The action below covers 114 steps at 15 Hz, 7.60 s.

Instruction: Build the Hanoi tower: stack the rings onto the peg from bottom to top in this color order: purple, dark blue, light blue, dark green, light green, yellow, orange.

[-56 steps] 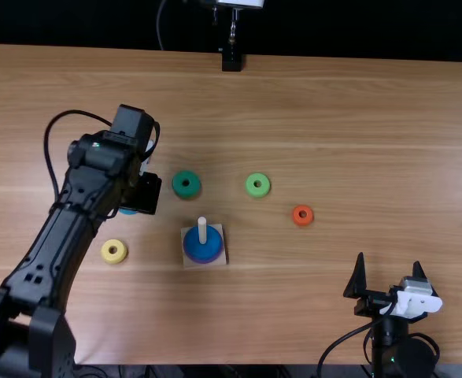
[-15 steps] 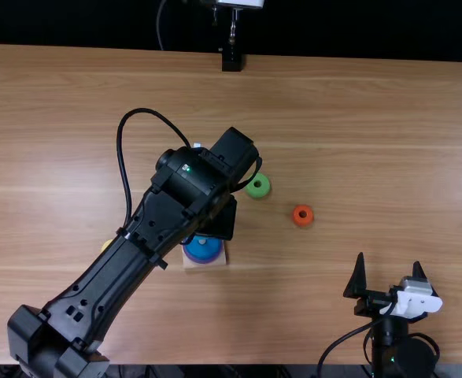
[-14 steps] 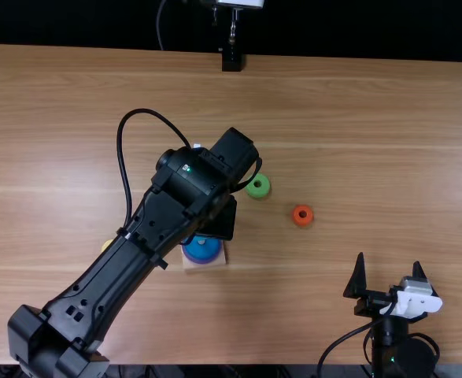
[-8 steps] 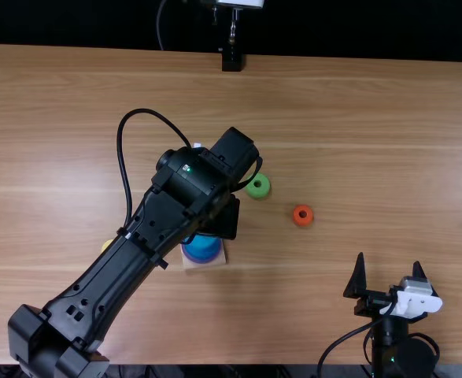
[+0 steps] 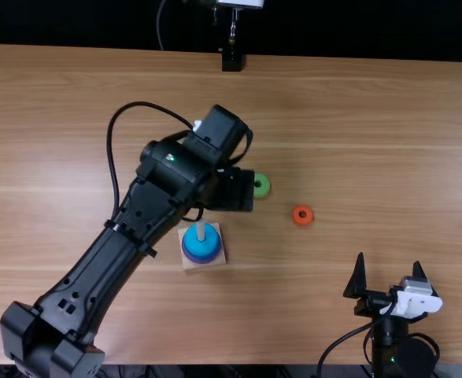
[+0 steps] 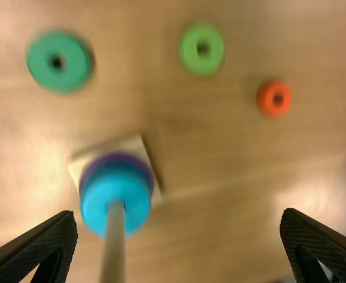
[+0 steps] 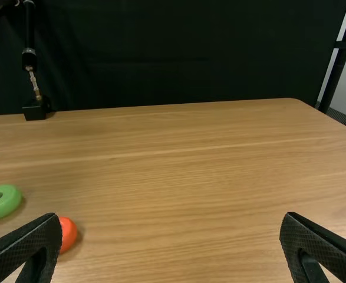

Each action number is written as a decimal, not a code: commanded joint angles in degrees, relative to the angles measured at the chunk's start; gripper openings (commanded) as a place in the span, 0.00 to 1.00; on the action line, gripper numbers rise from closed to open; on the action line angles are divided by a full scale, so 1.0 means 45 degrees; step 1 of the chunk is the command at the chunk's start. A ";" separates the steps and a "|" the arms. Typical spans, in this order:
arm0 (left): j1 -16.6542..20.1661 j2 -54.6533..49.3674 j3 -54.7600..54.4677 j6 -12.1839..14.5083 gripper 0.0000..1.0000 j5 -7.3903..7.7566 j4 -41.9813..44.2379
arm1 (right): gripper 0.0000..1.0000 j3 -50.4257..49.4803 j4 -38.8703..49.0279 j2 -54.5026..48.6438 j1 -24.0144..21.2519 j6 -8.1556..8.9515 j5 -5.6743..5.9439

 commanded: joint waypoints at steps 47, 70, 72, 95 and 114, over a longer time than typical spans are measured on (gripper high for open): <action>0.2161 0.3683 0.2201 0.4981 0.00 -0.3181 -0.0794 | 1.00 -0.0152 -0.0369 -0.0153 -0.0141 0.0029 -0.0018; -0.1159 -0.0087 0.2162 -0.0433 0.00 -0.3111 -0.4661 | 1.00 -0.0152 -0.0369 -0.0153 -0.0121 0.0029 -0.0018; -0.1335 -0.0087 0.2025 -0.0480 0.00 -0.3111 -0.4669 | 1.00 -0.0152 -0.0369 -0.0153 -0.0121 0.0029 -0.0018; -0.1433 0.1066 0.1947 -0.0433 0.00 -0.3017 -0.4450 | 1.00 -0.0152 -0.0369 -0.0153 -0.0121 0.0029 -0.0018; 0.2942 -0.5009 -0.2213 0.0036 1.00 -0.3017 0.2230 | 1.00 -0.0152 -0.0369 -0.0153 -0.0121 0.0029 0.0006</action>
